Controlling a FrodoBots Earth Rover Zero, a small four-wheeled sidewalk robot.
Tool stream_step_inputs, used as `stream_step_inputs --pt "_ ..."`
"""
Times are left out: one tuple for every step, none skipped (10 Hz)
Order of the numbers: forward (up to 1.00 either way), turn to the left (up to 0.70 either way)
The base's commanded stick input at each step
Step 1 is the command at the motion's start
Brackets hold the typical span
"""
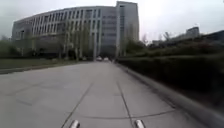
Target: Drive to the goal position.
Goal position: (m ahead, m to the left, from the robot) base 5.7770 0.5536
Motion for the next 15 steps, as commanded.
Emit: stream_step_inputs --pt "1.00 -0.20" --pt "1.00 -0.04" --pt "1.00 0.06" --pt "1.00 0.06" --pt "1.00 0.06" --pt "1.00 0.06" --pt "1.00 0.06" --pt "1.00 0.06" --pt "1.00 0.06" --pt "1.00 0.06" --pt "1.00 0.06" --pt "1.00 0.06" --pt "1.00 0.06" --pt "1.00 0.06" --pt "1.00 0.06"
